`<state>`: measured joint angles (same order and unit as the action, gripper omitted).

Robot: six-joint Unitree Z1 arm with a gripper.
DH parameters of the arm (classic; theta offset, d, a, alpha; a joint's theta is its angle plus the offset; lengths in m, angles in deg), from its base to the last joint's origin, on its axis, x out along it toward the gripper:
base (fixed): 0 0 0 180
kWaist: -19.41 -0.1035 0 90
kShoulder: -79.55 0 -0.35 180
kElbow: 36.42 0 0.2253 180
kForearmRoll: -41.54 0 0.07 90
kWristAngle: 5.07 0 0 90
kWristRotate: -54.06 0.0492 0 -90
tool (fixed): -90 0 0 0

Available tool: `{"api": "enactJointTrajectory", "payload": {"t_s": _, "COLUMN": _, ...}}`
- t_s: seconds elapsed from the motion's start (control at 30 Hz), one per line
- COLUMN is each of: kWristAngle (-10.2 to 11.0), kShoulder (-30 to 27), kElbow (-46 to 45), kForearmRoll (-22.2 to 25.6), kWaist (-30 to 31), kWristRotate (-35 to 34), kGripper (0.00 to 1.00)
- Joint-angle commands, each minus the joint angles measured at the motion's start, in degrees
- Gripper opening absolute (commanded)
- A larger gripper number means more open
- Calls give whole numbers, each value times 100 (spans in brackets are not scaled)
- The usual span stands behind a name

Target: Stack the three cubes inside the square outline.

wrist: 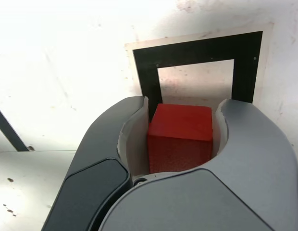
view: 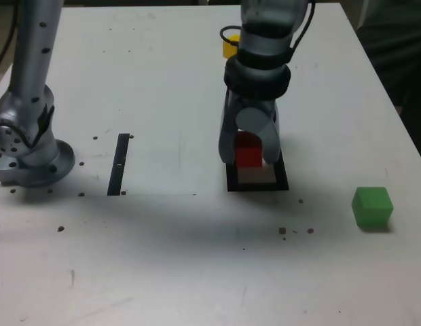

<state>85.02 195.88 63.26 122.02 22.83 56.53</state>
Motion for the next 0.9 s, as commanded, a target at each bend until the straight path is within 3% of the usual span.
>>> {"api": "enactJointTrajectory", "payload": {"t_s": 0.0, "kWristAngle": -22, "kShoulder": 50, "kElbow": 35, "kForearmRoll": -27, "kWaist": 6, "kWristRotate": -10, "kGripper": 33}}
{"api": "enactJointTrajectory", "payload": {"t_s": 0.5, "kWristAngle": -46, "kShoulder": 262, "kElbow": 17, "kForearmRoll": -155, "kWaist": -154, "kWristRotate": 27, "kGripper": 34}}
{"api": "enactJointTrajectory", "payload": {"t_s": 0.63, "kWristAngle": -43, "kShoulder": 303, "kElbow": 3, "kForearmRoll": -194, "kWaist": -206, "kWristRotate": 44, "kGripper": 47}}
{"api": "enactJointTrajectory", "payload": {"t_s": 0.87, "kWristAngle": -34, "kShoulder": 319, "kElbow": -76, "kForearmRoll": -332, "kWaist": -250, "kWristRotate": 97, "kGripper": 91}}
